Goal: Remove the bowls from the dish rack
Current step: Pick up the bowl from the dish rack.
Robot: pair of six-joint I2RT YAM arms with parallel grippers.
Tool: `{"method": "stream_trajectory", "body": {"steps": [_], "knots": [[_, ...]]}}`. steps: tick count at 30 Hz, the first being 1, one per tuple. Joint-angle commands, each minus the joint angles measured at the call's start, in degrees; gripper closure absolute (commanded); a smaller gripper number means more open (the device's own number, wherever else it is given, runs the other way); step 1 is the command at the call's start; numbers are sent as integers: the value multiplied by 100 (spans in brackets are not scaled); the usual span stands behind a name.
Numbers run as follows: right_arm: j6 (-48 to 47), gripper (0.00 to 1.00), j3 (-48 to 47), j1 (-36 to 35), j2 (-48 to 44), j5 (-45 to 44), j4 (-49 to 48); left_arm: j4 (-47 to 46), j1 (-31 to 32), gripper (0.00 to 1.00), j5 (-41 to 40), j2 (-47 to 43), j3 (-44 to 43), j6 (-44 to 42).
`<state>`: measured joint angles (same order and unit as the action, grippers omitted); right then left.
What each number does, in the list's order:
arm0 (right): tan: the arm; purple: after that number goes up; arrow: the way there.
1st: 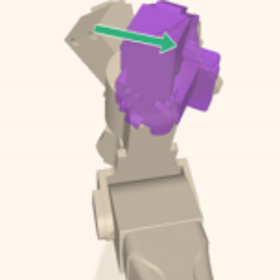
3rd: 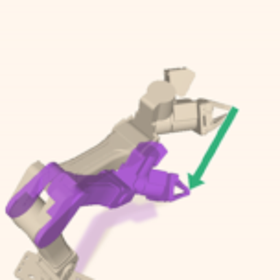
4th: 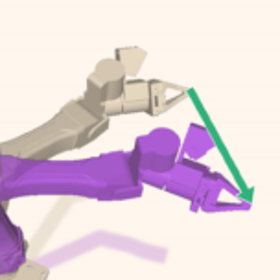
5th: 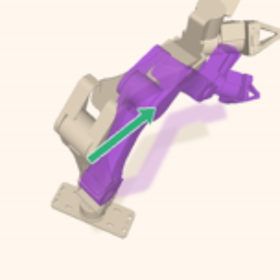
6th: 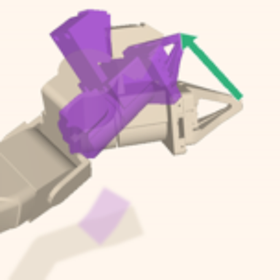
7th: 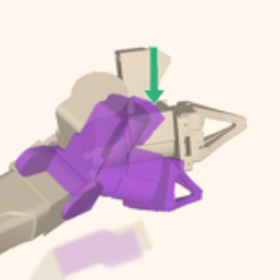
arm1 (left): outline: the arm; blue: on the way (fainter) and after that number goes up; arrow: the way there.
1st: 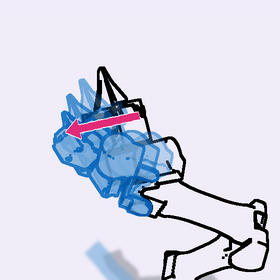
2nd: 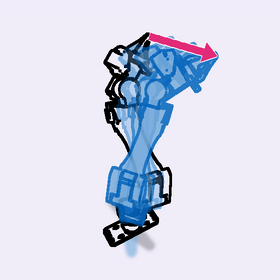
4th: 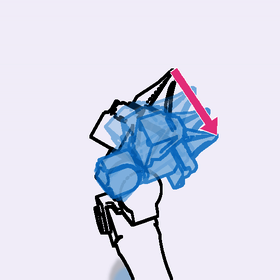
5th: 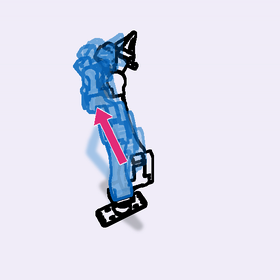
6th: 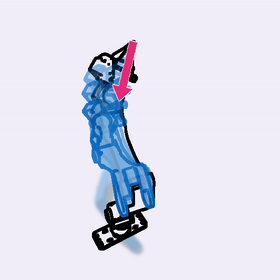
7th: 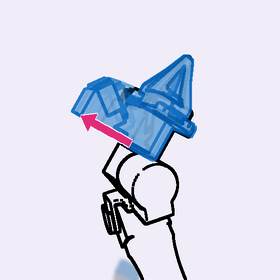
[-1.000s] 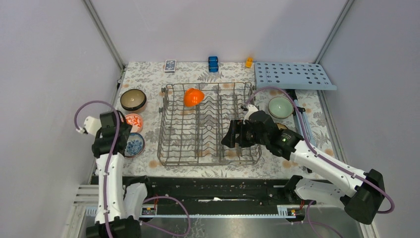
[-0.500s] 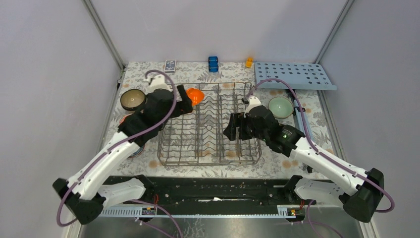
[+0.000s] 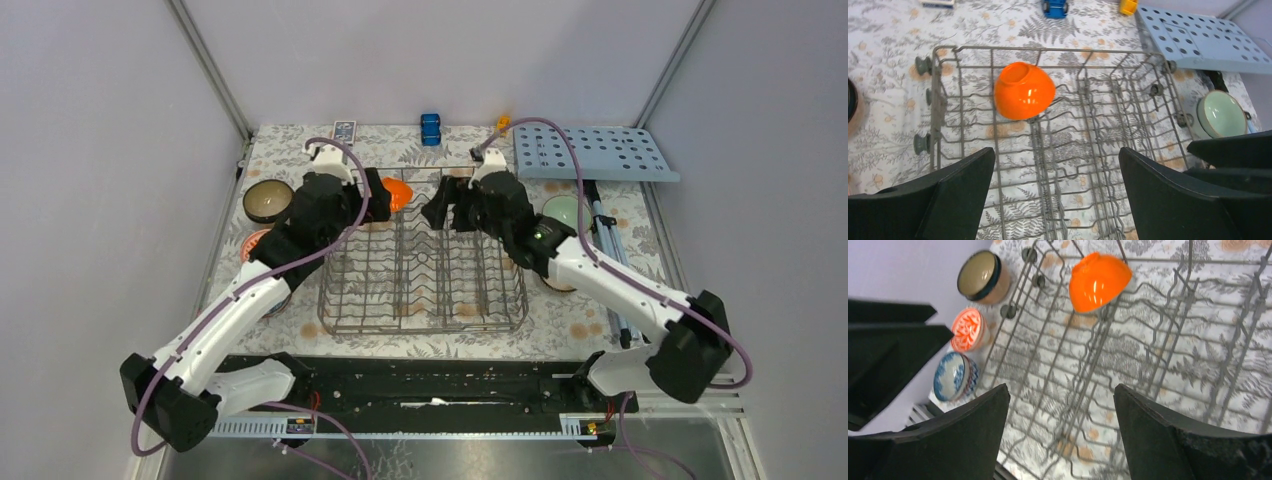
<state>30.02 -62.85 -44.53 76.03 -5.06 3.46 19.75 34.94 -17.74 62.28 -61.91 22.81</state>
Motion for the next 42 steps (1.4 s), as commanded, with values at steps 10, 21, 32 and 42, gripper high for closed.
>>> {"method": "stream_trajectory", "body": {"steps": [10,21,32,42], "knots": [[1277,19,-1338,578,2281,1007,-1388,-1088,-1759,2,2284,811,601,1056],[3361,18,-1349,844,3482,686,-2096,-1465,-1897,13,1414,2093,422,1222],[4683,15,-1648,893,4258,325,-2564,-1727,-1946,15,580,2489,470,1447],[5031,18,-2238,884,4791,144,-2386,-1957,-1983,17,505,2639,652,1450]]}}
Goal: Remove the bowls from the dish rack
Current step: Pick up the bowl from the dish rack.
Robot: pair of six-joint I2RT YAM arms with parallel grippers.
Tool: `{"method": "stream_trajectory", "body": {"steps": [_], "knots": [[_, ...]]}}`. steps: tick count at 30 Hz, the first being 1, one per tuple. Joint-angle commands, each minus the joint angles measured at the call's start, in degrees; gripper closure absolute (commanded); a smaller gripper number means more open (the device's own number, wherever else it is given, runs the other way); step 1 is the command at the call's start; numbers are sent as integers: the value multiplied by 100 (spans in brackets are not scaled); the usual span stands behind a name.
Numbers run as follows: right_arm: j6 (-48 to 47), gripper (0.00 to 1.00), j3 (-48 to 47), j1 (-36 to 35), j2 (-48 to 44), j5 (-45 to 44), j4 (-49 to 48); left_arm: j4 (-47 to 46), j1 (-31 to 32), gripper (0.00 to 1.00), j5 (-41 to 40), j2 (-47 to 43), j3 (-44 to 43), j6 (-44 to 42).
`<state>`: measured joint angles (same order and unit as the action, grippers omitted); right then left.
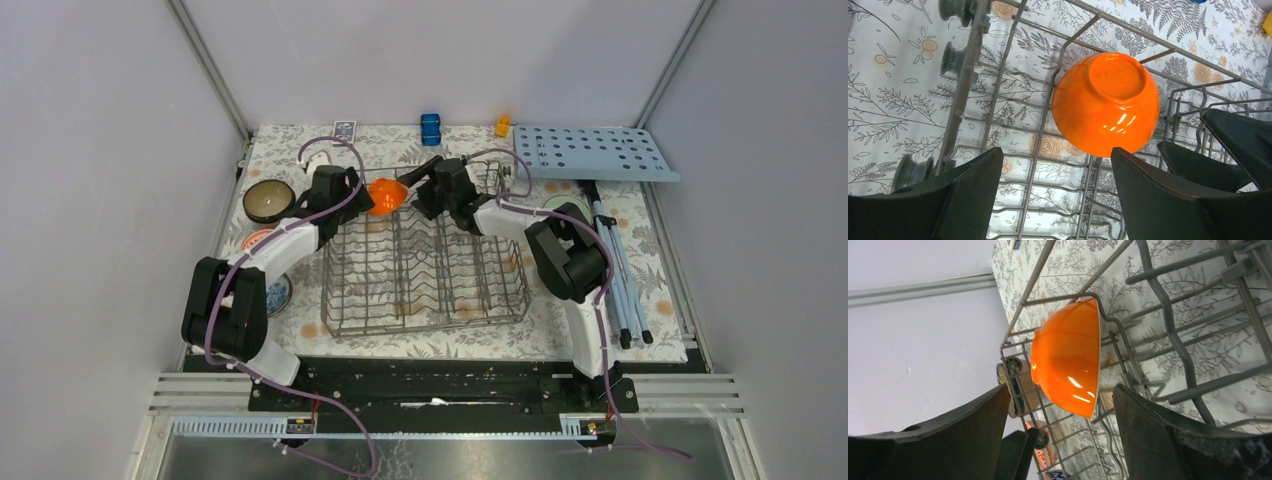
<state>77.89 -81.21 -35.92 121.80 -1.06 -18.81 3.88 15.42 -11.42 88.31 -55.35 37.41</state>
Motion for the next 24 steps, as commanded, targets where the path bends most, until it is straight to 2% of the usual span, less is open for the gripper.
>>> {"method": "stream_trajectory", "body": {"steps": [1,7,12,15,24], "knots": [[240,18,-435,24,247,-247,-129,-364,-31,17,-104,49,-2,-24],[-10,19,-392,-13,170,-283,-138,-489,-30,18,-108,207,-37,-63],[-752,18,-643,-73,-49,-352,536,-446,-33,19,-126,276,-167,-90],[-837,18,-562,-85,-180,-422,644,-522,-30,18,-135,227,-154,-13],[-783,18,-1286,-243,104,-632,1383,-598,-30,21,-147,179,42,151]]}}
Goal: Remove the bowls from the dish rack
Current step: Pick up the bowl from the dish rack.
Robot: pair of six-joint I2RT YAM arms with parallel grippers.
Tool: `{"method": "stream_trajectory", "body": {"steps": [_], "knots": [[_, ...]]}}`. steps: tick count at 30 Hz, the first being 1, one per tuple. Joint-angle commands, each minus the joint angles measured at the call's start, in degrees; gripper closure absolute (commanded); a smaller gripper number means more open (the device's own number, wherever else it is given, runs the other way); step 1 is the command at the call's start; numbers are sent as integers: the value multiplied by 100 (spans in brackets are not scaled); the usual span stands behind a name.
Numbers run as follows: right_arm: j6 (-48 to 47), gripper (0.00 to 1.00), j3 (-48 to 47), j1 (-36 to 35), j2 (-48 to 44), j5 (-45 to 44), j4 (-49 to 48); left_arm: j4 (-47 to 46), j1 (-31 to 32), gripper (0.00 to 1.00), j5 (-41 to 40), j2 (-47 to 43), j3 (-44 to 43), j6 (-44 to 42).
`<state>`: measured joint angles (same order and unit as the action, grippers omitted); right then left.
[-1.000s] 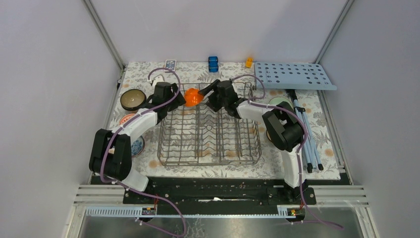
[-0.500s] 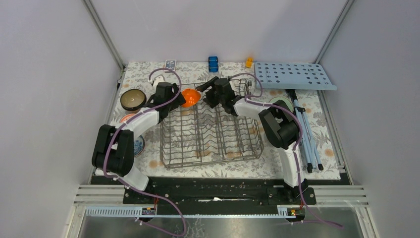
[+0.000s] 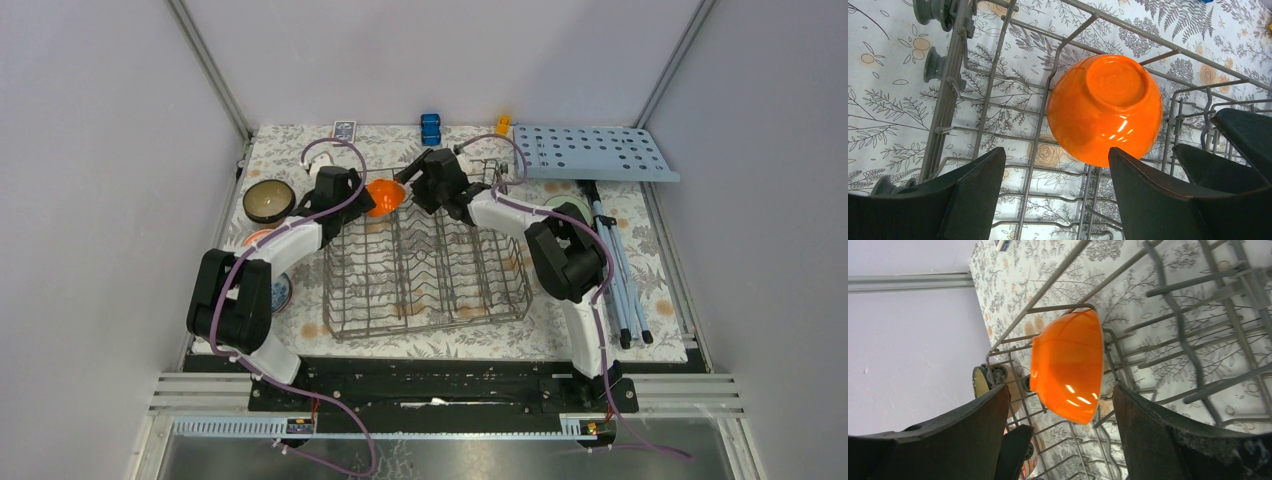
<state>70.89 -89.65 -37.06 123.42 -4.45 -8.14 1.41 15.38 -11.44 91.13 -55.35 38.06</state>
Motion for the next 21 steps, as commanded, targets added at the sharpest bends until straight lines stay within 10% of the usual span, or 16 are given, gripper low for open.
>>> {"method": "stream_trajectory", "body": {"steps": [1,21], "knots": [[-70,18,-482,-131,-14,-295,321,-352,-28,21,-153,-111,61,91],[78,15,-1075,-310,553,-462,780,-378,-28,27,-352,12,247,166]]}}
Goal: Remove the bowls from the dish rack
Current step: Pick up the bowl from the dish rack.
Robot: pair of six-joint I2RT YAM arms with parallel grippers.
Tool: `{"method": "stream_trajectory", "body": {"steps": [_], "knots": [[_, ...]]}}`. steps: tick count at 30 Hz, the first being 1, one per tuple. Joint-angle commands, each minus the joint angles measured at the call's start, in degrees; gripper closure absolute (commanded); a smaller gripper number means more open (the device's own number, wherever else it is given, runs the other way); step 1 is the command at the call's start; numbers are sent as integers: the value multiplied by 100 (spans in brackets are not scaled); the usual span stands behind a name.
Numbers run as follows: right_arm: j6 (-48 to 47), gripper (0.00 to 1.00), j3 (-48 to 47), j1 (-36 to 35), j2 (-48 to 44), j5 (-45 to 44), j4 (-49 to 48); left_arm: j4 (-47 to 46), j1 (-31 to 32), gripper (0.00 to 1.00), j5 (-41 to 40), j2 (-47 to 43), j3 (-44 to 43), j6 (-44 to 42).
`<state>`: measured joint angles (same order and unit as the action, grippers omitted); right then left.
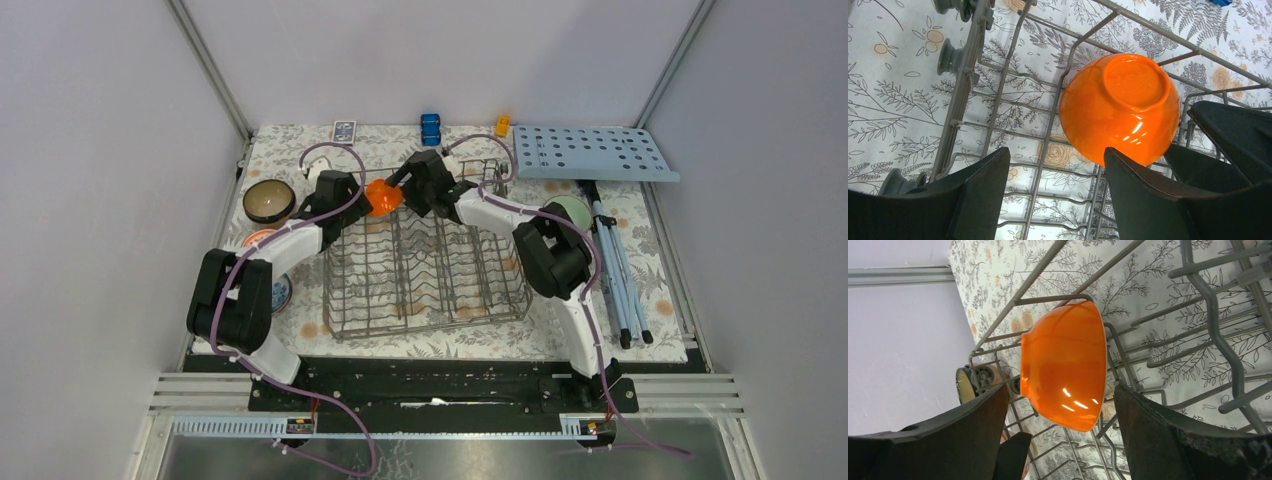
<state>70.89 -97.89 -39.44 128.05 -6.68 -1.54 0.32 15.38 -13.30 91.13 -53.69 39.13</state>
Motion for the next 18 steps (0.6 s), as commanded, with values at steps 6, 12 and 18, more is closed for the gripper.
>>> {"method": "stream_trajectory", "body": {"steps": [6,12,18], "knots": [[194,16,-92,-70,135,-159,-215,-320,-19,29,-163,23,152,68],[233,23,300,-68,35,-94,-963,-355,-11,30,-75,146,124,59],[201,33,532,-68,36,65,-1548,-340,-10,31,-32,227,96,20]]}}
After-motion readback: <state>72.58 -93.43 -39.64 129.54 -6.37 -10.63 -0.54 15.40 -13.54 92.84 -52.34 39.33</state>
